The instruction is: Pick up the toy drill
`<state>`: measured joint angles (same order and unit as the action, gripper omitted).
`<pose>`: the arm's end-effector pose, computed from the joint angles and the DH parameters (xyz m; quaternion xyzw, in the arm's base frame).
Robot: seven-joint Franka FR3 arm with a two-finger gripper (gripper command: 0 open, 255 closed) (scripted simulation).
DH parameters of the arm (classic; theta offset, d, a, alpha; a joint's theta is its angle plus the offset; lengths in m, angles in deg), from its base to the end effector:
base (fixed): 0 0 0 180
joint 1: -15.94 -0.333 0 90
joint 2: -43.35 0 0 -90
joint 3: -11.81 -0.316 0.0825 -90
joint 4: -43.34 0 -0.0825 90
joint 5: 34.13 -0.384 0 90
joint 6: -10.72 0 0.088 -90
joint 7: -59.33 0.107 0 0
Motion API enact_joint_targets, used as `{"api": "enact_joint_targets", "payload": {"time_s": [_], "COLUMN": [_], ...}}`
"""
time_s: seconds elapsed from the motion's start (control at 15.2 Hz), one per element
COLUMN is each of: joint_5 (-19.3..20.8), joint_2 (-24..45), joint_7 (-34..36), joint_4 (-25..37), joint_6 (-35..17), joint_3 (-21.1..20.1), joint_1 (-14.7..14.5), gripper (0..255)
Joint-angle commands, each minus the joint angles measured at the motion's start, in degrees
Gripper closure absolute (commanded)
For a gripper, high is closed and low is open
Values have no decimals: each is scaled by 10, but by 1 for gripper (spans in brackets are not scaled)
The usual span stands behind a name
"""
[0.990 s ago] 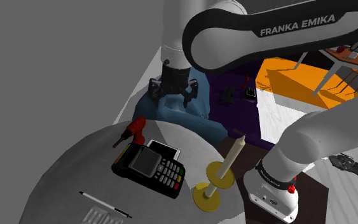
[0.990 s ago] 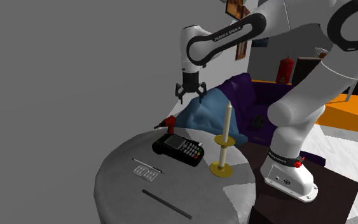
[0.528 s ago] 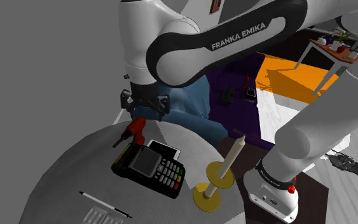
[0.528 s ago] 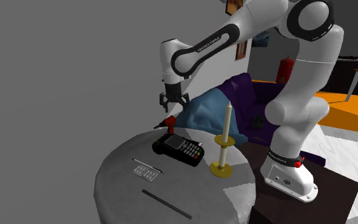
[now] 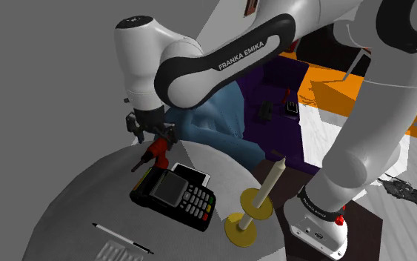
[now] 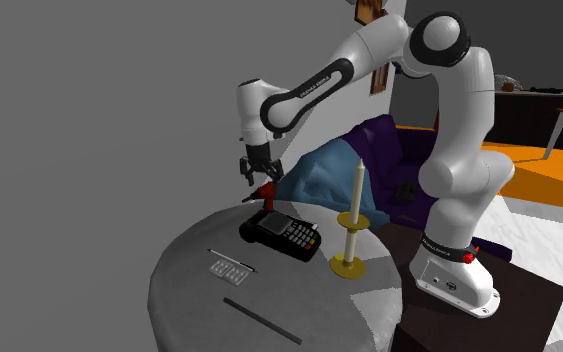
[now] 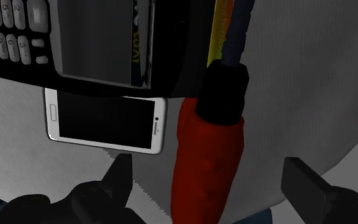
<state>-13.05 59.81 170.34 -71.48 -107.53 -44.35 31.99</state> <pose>0.4644 0.3406 0.3659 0.8625 -0.5031 0.0275 0.0479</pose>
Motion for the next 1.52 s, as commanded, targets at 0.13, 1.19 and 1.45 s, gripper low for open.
{"api": "enact_joint_targets", "payload": {"time_s": [0.13, 1.19, 1.45], "joint_5": [29, 7, -15], "joint_2": [28, 7, -13], "joint_7": [22, 6, -10], "joint_4": [-10, 0, 13], "joint_6": [-25, -3, 20], "joint_3": [16, 3, -8], "joint_1": [-16, -4, 6], "gripper": [0, 255, 255]}}
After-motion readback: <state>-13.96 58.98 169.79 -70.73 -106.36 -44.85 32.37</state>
